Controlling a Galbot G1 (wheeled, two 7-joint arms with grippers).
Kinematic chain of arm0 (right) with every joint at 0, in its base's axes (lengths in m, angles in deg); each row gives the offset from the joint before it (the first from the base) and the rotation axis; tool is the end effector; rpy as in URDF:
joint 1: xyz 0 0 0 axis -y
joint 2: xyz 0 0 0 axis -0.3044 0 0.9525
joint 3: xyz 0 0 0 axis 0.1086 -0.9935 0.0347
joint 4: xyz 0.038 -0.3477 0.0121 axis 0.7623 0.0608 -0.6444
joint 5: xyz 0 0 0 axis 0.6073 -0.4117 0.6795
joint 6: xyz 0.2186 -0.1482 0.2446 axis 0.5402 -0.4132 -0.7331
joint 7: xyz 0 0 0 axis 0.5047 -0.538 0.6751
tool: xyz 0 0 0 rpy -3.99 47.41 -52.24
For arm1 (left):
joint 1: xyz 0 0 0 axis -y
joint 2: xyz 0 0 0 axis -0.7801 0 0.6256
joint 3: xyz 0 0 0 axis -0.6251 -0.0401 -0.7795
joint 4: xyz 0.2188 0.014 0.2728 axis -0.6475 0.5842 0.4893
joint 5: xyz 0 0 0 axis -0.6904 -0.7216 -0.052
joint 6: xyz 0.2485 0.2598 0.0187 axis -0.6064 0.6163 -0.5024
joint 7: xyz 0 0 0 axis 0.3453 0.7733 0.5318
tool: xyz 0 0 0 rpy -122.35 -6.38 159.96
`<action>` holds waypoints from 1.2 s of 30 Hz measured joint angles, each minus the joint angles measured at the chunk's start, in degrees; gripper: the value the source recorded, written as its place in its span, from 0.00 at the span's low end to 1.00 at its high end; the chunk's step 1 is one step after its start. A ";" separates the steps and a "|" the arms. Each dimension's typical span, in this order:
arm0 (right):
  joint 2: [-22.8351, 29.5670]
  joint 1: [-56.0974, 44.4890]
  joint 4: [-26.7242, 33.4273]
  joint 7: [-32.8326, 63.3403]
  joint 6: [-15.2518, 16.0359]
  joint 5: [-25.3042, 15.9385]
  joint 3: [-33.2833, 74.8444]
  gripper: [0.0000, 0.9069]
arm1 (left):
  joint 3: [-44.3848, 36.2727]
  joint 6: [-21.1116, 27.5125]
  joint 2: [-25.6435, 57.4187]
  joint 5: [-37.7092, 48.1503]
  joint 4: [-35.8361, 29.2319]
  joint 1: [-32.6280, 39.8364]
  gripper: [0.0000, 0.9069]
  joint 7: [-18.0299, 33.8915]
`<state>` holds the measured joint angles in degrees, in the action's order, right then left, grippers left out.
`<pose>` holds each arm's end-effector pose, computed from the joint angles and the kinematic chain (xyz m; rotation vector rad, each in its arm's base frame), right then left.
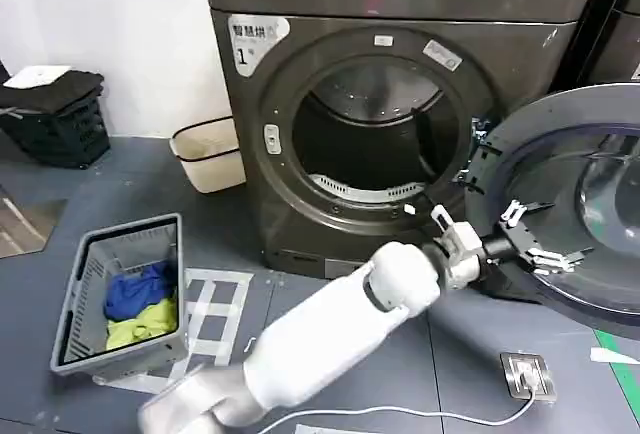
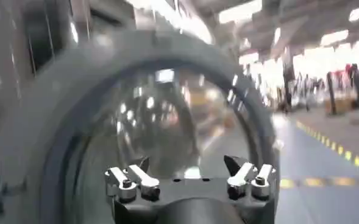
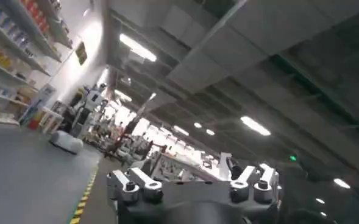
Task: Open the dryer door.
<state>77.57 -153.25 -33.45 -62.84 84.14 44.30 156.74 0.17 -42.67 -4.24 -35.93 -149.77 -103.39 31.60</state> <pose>-0.2459 -0.3866 -0.1629 -2.3473 -1.6009 0.7892 0.3762 -0.3032 -0.1393 1.7501 2.3592 0.0781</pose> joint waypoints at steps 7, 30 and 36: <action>-0.86 0.08 0.70 -0.32 -0.47 0.10 -0.73 1.00 | 7.46 3.49 15.67 1.55 -12.90 -8.00 1.00 2.22; -2.45 2.87 -0.35 -4.13 -4.01 4.27 -4.78 1.00 | 43.90 29.44 46.44 31.76 -31.85 -34.72 1.00 36.62; -3.07 3.51 0.28 -5.15 -4.07 4.81 -6.13 1.00 | 45.18 29.44 52.15 48.51 -31.53 -36.98 1.00 52.25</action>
<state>74.50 -149.74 -33.16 -67.99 80.07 49.11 150.61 45.35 -13.23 47.91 12.58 -181.30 -140.38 83.85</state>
